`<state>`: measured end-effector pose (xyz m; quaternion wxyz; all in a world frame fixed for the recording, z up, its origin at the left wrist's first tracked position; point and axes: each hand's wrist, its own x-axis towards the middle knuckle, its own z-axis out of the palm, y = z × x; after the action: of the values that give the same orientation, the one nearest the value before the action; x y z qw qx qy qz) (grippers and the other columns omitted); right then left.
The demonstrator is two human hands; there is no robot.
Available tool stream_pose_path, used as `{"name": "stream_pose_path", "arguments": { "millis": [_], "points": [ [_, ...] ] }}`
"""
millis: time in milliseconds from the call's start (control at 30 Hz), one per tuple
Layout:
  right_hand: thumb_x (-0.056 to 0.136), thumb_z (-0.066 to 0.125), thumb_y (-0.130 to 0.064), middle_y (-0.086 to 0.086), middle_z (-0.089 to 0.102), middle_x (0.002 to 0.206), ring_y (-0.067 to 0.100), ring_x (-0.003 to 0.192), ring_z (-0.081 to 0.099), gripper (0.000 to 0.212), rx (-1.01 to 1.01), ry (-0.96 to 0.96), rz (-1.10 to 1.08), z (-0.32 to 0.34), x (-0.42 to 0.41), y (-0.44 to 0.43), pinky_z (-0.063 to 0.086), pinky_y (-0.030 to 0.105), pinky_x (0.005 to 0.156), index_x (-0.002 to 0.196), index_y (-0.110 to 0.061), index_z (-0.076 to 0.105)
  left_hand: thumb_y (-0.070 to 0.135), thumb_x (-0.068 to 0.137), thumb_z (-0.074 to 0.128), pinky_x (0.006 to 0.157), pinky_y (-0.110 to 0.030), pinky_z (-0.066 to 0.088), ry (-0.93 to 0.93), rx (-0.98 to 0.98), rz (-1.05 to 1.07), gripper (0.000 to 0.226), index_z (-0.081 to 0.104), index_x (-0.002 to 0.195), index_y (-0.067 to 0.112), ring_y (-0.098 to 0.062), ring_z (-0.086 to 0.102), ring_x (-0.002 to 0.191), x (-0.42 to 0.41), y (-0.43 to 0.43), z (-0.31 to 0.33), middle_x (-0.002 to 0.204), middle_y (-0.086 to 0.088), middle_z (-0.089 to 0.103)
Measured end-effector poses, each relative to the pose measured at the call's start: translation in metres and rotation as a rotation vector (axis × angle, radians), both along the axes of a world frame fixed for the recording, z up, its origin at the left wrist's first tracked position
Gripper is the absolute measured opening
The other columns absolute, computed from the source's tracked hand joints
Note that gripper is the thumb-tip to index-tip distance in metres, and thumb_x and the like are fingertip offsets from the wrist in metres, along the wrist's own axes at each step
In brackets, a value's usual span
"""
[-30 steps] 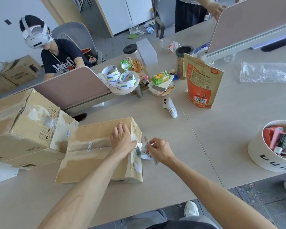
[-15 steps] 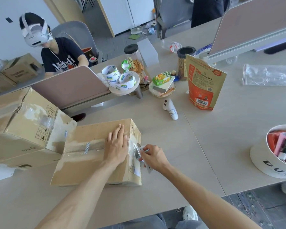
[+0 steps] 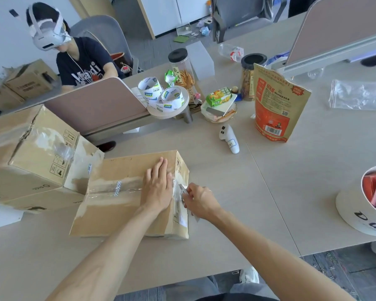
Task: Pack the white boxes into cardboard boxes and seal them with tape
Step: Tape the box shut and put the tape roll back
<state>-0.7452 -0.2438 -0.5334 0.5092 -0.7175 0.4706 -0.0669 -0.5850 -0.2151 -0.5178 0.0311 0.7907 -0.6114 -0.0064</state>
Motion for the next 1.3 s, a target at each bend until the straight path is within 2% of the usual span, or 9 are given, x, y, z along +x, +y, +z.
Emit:
{"name": "stream_pose_path", "arguments": {
  "millis": [200,433,567,667,800,900,1033,1167,1300],
  "points": [
    [0.094,0.043,-0.018,0.005,0.076,0.09,0.01,0.055,0.056,0.014,0.084,-0.026,0.099,0.008,-0.014,0.004,0.05,0.028,0.064,0.08,-0.015,0.046,0.036,0.097,0.013,0.105,-0.039,0.032,-0.013,0.035,0.001,0.063,0.035,0.146,0.003,-0.03,0.045,0.126,0.002,-0.002,-0.002,0.153,-0.012,0.036],
    [0.091,0.047,-0.018,-0.004,0.075,0.081,0.01,0.046,0.058,0.01,0.107,0.002,0.249,0.006,-0.034,0.012,0.053,0.028,0.068,0.082,-0.017,0.051,0.038,0.096,0.013,0.106,-0.041,0.03,0.039,0.021,0.018,0.065,0.037,0.145,0.001,-0.032,0.045,0.127,0.0,-0.003,-0.001,0.152,-0.014,0.037],
    [0.094,0.053,-0.028,-0.009,0.07,0.067,0.014,0.044,0.055,0.015,0.098,-0.076,0.009,0.0,-0.054,0.0,0.053,0.033,0.055,0.088,-0.016,0.06,0.039,0.095,0.012,0.106,-0.039,0.028,0.057,0.002,0.016,0.067,0.038,0.145,0.001,-0.032,0.044,0.128,-0.003,-0.002,0.002,0.152,-0.014,0.036],
    [0.094,0.053,-0.038,-0.006,0.067,0.079,0.024,0.065,0.066,0.017,0.023,-0.059,-0.239,-0.017,-0.067,-0.016,0.048,0.027,0.054,0.085,-0.025,0.06,0.039,0.094,0.012,0.107,-0.037,0.026,0.067,-0.007,0.018,0.068,0.038,0.145,0.002,-0.031,0.042,0.13,-0.005,-0.001,0.005,0.153,-0.014,0.036],
    [0.089,0.049,-0.022,0.009,0.067,0.11,0.033,0.101,0.061,0.033,-0.02,0.142,-0.234,-0.041,-0.082,-0.034,0.051,0.036,0.085,0.117,-0.023,0.066,0.037,0.096,0.014,0.106,-0.038,0.029,0.06,-0.01,0.006,0.065,0.039,0.144,0.001,-0.03,0.044,0.13,-0.004,0.0,0.004,0.152,-0.014,0.038],
    [0.091,0.049,-0.017,0.006,0.066,0.119,0.03,0.11,0.059,0.044,-0.035,0.227,-0.257,-0.057,-0.093,-0.04,0.049,0.034,0.087,0.134,-0.02,0.057,0.032,0.097,0.02,0.101,-0.037,0.029,0.039,-0.017,-0.013,0.06,0.044,0.139,-0.003,-0.031,0.048,0.129,-0.004,0.0,0.004,0.147,-0.018,0.044],
    [0.093,0.054,-0.019,0.002,0.066,0.117,0.026,0.12,0.048,0.035,-0.279,0.387,-0.214,-0.066,-0.098,-0.044,0.04,0.035,0.091,0.126,-0.019,0.062,0.033,0.098,0.019,0.103,-0.038,0.03,0.038,-0.012,-0.006,0.06,0.043,0.141,-0.001,-0.03,0.047,0.129,-0.003,0.0,0.003,0.149,-0.016,0.042],
    [0.093,0.06,-0.021,0.007,0.063,0.109,0.031,0.107,0.055,0.015,-0.449,0.127,-0.17,-0.052,-0.074,-0.043,0.043,0.036,0.081,0.101,-0.013,0.07,0.036,0.098,0.014,0.105,-0.039,0.033,0.043,0.018,0.011,0.062,0.038,0.145,0.003,-0.029,0.045,0.129,0.0,0.0,-0.002,0.153,-0.012,0.037],
    [0.096,0.054,-0.04,0.0,0.05,0.123,0.023,0.105,0.06,0.031,-0.096,0.022,0.065,-0.03,-0.031,-0.041,0.042,0.03,0.089,0.119,-0.021,0.061,0.035,0.099,0.016,0.104,-0.039,0.034,0.037,0.028,0.008,0.06,0.038,0.145,0.003,-0.028,0.047,0.127,0.001,0.0,-0.003,0.153,-0.011,0.037]
  ]
}}
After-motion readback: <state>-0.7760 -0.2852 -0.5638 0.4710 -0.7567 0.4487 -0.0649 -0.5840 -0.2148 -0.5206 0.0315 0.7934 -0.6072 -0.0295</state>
